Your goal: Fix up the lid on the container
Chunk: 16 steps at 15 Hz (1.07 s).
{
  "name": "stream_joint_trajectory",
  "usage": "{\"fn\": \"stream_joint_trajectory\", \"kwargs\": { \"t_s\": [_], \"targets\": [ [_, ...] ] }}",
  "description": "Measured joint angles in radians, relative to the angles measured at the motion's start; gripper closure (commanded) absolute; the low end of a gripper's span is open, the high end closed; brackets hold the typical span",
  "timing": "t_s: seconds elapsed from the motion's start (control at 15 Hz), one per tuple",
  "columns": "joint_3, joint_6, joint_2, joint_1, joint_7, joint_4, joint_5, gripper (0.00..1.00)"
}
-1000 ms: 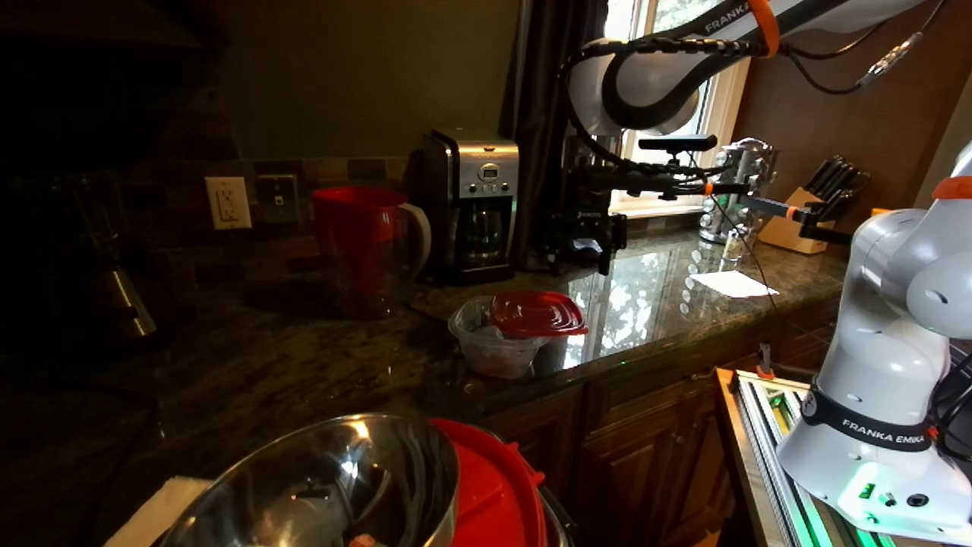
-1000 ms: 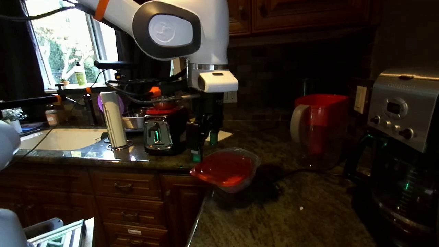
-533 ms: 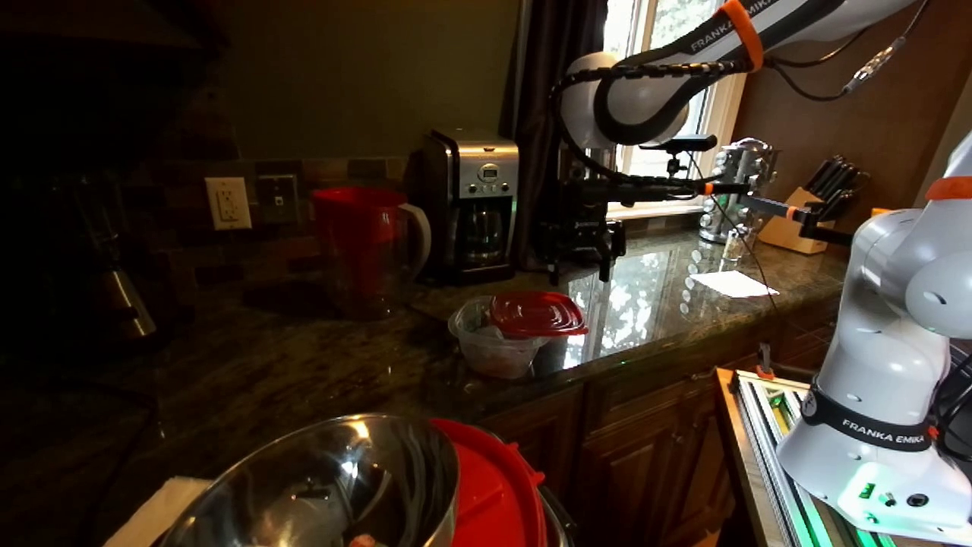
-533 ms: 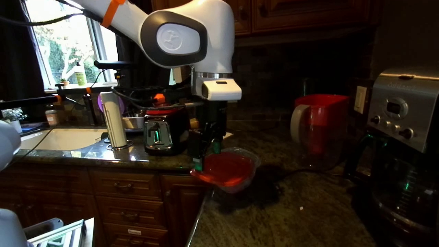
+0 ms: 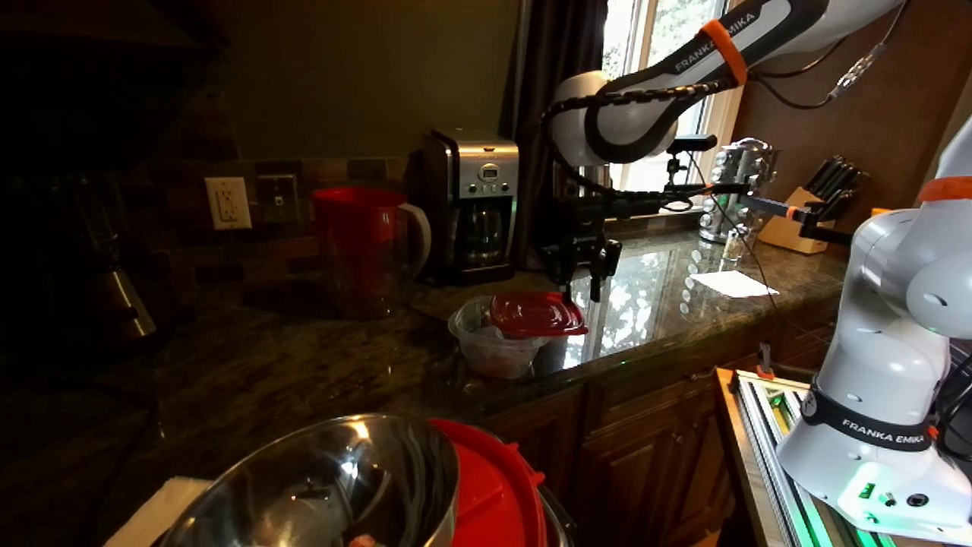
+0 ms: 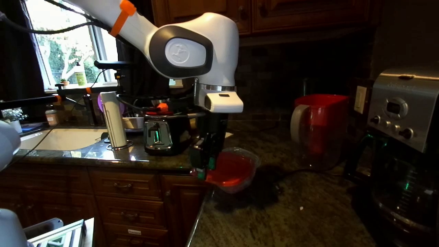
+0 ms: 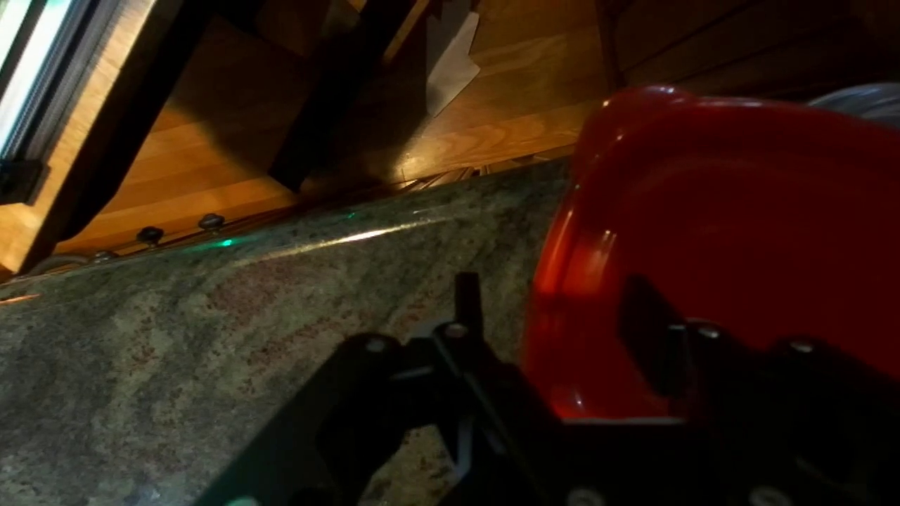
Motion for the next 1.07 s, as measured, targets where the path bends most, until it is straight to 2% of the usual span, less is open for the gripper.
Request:
{"fn": "stream_joint_trajectory", "kwargs": {
  "t_s": [0.07, 0.13, 0.27, 0.33, 0.4, 0.47, 0.6, 0.73, 0.8, 0.87, 0.93, 1.07],
  "targets": [
    [0.000, 0.004, 0.004, 0.000, 0.002, 0.000, 0.000, 0.62],
    [0.000, 0.009, 0.009, 0.000, 0.006, 0.000, 0.000, 0.58],
    [0.000, 0.030, 0.021, 0.000, 0.015, -0.001, 0.000, 0.70],
    [-0.001, 0.044, 0.027, 0.000, 0.017, -0.002, 0.000, 0.73],
    [-0.001, 0.054, 0.032, 0.001, 0.018, -0.002, 0.000, 0.81],
    [-0.001, 0.064, 0.037, 0.001, 0.019, -0.002, 0.000, 0.82],
    [-0.004, 0.081, 0.043, 0.001, 0.021, -0.004, 0.001, 0.73],
    [-0.008, 0.087, 0.046, 0.001, 0.021, -0.006, 0.001, 0.72],
    [-0.011, 0.089, 0.047, 0.001, 0.021, -0.008, 0.002, 0.80],
    [-0.015, 0.091, 0.047, 0.001, 0.021, -0.010, 0.003, 0.93],
    [-0.019, 0.093, 0.047, 0.001, 0.021, -0.012, 0.005, 0.99],
    [-0.025, 0.107, 0.047, 0.001, 0.021, -0.019, 0.009, 1.00]
  ]
}}
